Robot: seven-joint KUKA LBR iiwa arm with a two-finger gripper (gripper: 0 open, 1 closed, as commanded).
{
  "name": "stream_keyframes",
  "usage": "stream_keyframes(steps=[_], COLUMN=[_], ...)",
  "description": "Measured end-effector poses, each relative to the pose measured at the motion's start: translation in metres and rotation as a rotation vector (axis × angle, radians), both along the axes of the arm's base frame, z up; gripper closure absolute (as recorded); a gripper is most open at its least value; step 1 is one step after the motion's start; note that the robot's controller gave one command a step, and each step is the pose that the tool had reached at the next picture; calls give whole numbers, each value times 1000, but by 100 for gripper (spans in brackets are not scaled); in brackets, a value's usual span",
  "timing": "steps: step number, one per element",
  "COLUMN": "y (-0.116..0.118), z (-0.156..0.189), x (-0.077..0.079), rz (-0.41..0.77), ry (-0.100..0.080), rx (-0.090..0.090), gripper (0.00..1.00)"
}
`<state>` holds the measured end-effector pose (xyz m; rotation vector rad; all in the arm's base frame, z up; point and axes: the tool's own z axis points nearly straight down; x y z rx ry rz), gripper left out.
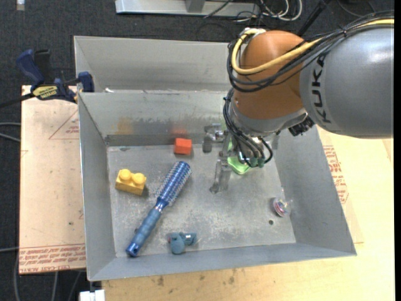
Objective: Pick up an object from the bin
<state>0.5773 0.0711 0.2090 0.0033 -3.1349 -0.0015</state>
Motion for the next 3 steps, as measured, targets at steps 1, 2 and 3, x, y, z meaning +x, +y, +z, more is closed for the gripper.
stream_keyframes(steps=[1, 2, 3], y=[48, 61, 58], z=[-141, -108, -107], x=[38, 32, 25], rz=[512, 591, 835], ry=[-6, -12, -9], rx=[3, 3, 3], gripper=[0, 0, 0])
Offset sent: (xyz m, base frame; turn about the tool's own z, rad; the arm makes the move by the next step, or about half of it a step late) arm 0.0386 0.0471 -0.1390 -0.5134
